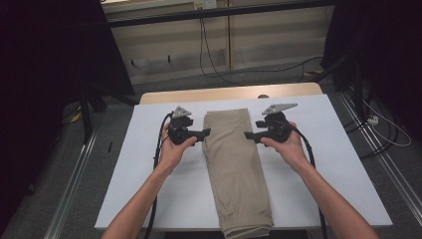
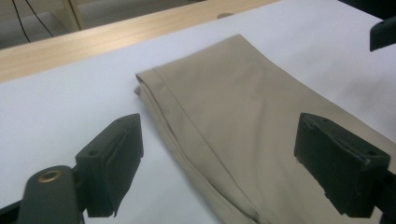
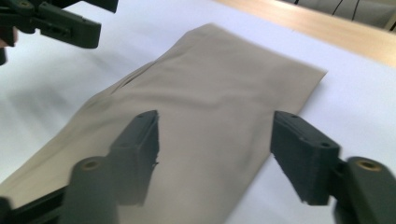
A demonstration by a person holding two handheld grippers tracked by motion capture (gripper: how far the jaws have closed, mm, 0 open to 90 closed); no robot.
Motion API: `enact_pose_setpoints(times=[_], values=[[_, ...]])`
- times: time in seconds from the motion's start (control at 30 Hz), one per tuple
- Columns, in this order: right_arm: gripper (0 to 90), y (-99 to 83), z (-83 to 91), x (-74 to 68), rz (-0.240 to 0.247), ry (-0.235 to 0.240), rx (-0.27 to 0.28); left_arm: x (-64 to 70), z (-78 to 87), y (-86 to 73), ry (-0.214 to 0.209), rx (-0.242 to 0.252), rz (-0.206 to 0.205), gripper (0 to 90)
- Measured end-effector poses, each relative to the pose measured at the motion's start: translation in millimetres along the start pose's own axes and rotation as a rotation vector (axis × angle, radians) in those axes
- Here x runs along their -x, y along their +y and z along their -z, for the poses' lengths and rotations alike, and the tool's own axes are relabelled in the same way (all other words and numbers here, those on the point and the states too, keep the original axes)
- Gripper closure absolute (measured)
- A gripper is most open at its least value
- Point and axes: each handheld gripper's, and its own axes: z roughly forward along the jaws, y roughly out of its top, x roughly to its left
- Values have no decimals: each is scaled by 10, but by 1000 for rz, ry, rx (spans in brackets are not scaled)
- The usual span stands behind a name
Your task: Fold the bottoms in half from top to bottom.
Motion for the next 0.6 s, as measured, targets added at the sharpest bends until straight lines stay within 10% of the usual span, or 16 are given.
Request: enact_pose_setpoints(times=[0.6], values=[[502, 426, -1095, 781, -7, -86, -102, -535, -850, 195, 45, -45, 114, 245]])
